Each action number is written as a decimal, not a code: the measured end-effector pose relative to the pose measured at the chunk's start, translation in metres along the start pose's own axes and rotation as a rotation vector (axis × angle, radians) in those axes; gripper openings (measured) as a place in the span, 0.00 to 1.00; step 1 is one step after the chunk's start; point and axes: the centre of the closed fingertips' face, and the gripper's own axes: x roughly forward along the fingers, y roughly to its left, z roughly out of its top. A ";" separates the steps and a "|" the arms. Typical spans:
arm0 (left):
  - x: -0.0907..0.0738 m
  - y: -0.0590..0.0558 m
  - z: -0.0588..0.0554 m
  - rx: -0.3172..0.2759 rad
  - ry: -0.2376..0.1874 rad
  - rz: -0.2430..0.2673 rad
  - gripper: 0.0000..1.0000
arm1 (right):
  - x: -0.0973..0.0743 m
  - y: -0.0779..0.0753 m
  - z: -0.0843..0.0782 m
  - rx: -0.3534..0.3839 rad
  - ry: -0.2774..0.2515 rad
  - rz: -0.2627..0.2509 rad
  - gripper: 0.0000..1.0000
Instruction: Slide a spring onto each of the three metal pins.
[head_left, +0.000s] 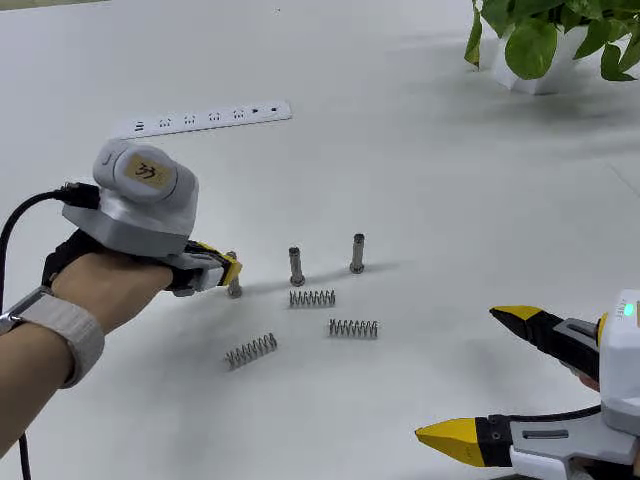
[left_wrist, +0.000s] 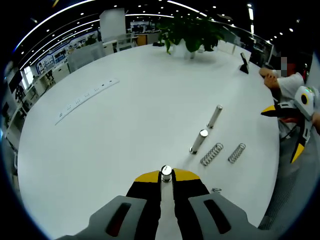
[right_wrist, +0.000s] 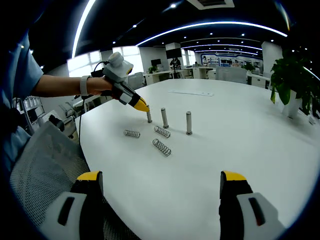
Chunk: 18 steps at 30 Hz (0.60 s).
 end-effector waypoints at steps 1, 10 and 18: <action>0.000 0.000 0.000 0.000 -0.001 0.001 0.08 | 0.000 0.000 0.000 -0.002 0.002 -0.001 0.98; -0.003 -0.002 -0.001 0.012 0.011 0.004 0.08 | 0.001 0.001 -0.001 -0.005 0.003 0.003 0.98; -0.007 0.000 -0.005 0.014 0.020 0.006 0.08 | 0.001 0.002 -0.003 -0.006 0.006 0.005 0.98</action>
